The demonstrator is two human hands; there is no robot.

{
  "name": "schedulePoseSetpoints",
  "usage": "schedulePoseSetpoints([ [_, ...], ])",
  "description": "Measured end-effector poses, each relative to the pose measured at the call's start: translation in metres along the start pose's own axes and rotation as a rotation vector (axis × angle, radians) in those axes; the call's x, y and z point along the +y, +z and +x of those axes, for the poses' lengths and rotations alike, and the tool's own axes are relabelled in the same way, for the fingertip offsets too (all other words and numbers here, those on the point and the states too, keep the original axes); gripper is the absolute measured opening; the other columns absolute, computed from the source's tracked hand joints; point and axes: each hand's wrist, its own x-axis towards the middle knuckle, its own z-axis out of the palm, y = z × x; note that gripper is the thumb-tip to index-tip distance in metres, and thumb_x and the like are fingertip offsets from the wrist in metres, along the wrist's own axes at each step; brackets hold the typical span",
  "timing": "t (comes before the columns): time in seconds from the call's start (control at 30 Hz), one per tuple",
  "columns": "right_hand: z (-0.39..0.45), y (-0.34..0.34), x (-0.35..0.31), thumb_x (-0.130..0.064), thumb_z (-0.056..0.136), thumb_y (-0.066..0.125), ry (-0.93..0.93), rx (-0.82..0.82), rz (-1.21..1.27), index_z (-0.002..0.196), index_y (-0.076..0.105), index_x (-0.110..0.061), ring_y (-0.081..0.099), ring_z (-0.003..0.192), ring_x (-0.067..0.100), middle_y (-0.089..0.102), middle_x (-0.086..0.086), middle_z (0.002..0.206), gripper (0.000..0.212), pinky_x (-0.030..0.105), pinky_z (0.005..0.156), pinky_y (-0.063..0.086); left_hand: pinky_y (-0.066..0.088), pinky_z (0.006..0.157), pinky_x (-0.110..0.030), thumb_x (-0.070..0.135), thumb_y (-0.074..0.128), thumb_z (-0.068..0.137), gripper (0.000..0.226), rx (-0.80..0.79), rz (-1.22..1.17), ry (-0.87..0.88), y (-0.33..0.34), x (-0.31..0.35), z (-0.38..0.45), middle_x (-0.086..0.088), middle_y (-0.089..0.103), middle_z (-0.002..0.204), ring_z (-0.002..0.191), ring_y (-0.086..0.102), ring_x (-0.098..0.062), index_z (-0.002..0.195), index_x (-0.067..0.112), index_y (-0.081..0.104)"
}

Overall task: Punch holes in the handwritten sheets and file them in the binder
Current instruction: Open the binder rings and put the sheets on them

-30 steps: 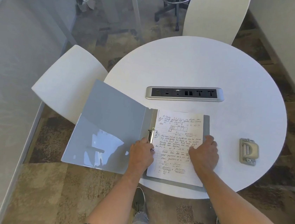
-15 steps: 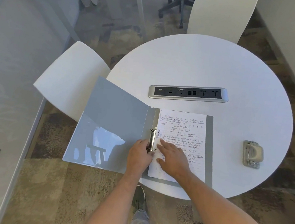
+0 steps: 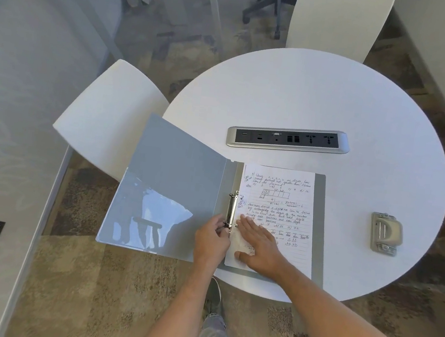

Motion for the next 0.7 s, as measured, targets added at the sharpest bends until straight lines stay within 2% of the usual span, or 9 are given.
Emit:
schedulePoseSetpoints([
  [0.13,0.002,-0.005,0.0,-0.056,0.096,0.057,0.001,-0.083,0.038,0.162,-0.002,-0.038,-0.017,0.152,-0.006,-0.014,-0.021,0.168,0.09,0.028,0.125,-0.009,0.039,0.1,-0.018,0.012,0.064,0.096,0.067,-0.075,-0.037,-0.053,-0.003,-0.002,-0.005,0.001,0.064,0.139,0.126,0.059,-0.01,0.155,0.023,0.036],
  [0.23,0.003,-0.009,-0.002,-0.063,0.096,0.053,0.003,-0.132,0.046,0.16,-0.008,-0.041,-0.021,0.151,-0.006,-0.019,-0.022,0.166,0.09,0.024,0.12,-0.014,0.033,0.104,-0.02,0.019,0.065,0.097,0.084,-0.129,0.007,-0.049,-0.004,-0.003,-0.009,0.004,0.057,0.147,0.137,0.051,-0.014,0.162,0.026,0.013],
  [0.4,0.005,-0.012,-0.005,-0.066,0.098,0.044,0.02,-0.183,-0.001,0.16,-0.013,-0.04,-0.027,0.148,-0.006,-0.025,-0.021,0.164,0.088,0.024,0.118,-0.017,0.04,0.109,-0.029,0.022,0.064,0.098,0.096,-0.202,0.097,-0.022,-0.006,-0.006,-0.007,0.008,0.05,0.152,0.14,0.049,-0.017,0.162,0.031,-0.007],
  [0.53,0.007,-0.012,-0.01,-0.066,0.099,0.042,0.038,-0.199,-0.049,0.16,-0.015,-0.037,-0.026,0.149,-0.002,-0.029,-0.019,0.161,0.089,0.029,0.121,-0.016,0.042,0.102,-0.023,0.019,0.065,0.096,0.1,-0.234,0.122,-0.005,-0.005,-0.006,-0.004,0.01,0.047,0.154,0.137,0.053,-0.015,0.161,0.034,-0.009],
  [0.63,0.008,-0.017,-0.009,-0.064,0.097,0.05,0.028,-0.206,-0.005,0.161,-0.01,-0.037,-0.023,0.15,-0.002,-0.025,-0.018,0.164,0.092,0.031,0.124,-0.013,0.048,0.109,-0.035,0.028,0.067,0.094,0.089,-0.204,0.115,-0.004,-0.004,-0.004,-0.003,0.007,0.045,0.157,0.137,0.051,-0.014,0.162,0.032,0.009],
  [0.7,0.003,-0.022,-0.008,-0.051,0.098,0.061,0.014,-0.144,0.087,0.163,0.007,-0.036,-0.01,0.153,-0.002,-0.008,-0.015,0.17,0.086,0.036,0.129,-0.002,0.044,0.113,-0.038,0.033,0.069,0.093,0.084,-0.19,0.11,-0.011,-0.003,-0.001,-0.005,0.006,0.042,0.159,0.14,0.048,-0.014,0.161,0.027,0.02],
])
